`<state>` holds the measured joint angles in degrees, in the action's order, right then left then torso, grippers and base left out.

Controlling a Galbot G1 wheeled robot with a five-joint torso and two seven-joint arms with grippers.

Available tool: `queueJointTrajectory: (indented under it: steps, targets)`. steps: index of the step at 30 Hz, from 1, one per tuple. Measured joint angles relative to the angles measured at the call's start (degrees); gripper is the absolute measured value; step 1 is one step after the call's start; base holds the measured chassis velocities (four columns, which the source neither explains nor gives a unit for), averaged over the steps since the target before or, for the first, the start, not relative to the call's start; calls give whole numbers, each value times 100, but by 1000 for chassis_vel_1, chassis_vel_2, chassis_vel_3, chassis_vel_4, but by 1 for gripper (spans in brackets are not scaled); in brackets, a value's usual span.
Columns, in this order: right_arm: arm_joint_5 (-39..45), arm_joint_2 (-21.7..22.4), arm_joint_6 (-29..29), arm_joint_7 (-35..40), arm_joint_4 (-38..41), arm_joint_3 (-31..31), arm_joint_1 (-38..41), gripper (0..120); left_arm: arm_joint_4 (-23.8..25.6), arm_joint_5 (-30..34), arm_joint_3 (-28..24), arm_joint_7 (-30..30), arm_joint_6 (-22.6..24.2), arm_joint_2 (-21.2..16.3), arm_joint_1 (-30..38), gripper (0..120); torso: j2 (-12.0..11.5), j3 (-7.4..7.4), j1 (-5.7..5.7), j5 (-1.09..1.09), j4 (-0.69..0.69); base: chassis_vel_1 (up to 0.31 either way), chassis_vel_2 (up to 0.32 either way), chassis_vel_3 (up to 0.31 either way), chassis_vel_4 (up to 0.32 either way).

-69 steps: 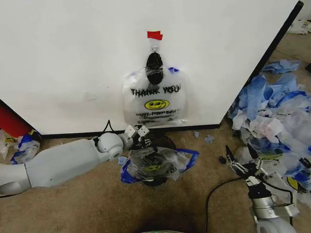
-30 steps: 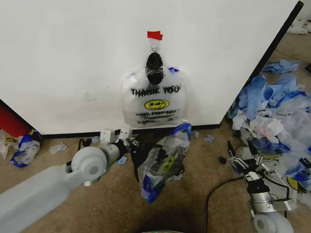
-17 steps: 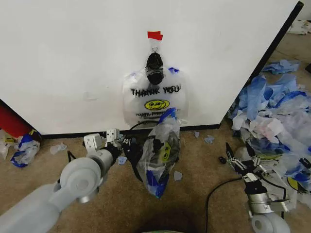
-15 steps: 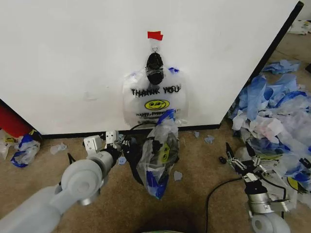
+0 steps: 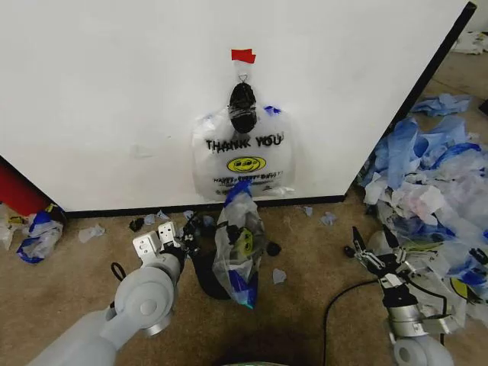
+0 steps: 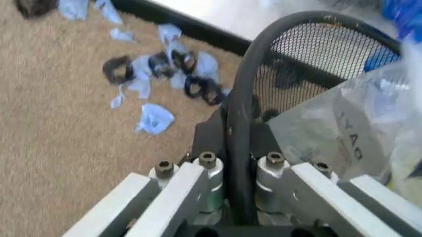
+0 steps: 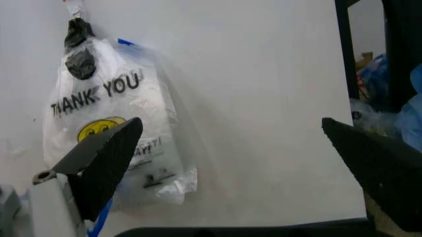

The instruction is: Pick up the garbage bag from the wall and place it over the trash bin.

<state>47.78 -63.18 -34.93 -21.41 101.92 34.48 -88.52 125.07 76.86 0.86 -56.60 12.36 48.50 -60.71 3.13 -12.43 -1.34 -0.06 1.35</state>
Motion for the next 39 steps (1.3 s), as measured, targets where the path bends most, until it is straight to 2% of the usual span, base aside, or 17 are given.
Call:
queueJointTrajectory:
  steps: [9, 19, 24, 27, 32, 33, 35, 39]
  targets:
    - [-25, 19, 23, 13, -52, -22, 85, 100, -192, -371, -85, 155, -187, 351, -211, 2, 0, 0, 0, -1, 0, 0, 0, 0, 0]
    - [-53, -6, 24, -11, -170, -55, 146, 100, -179, -554, -32, 399, -285, 343, -254, 2, 0, 0, 0, 0, 1, 0, 0, 0, 0]
    - [-54, 9, 41, -12, -208, -66, 208, 100, 19, -625, 45, 561, -261, 316, -448, 20, 0, 0, 0, 0, 0, 0, 0, 0, 0]
    - [-54, 18, 49, -10, -212, -76, 234, 100, 152, -502, 122, 516, -231, 311, -539, 28, 0, 0, 0, -1, 0, 0, 0, 0, 0]
    - [-54, 21, 71, -2, -206, -111, 267, 100, 253, -376, 250, 400, -197, 322, -690, 48, 0, 0, 0, -1, 0, 0, 0, 0, 0]
    - [-54, 21, 71, -2, -206, -111, 267, 100, 253, -376, 250, 400, -197, 322, -690, 48, 0, 0, 0, -1, 0, 0, 0, 0, 0]
    - [-31, 21, 104, 9, -154, -150, 272, 100, 307, -401, 320, 393, -196, 326, -748, 58, 0, 0, 0, -2, 0, 0, 0, 0, 0]
    - [546, 80, 464, 269, 302, -322, 209, 100, 509, -561, 451, 502, -201, 203, -720, 75, 0, 0, 0, -1, 1, 0, 0, 0, 0]
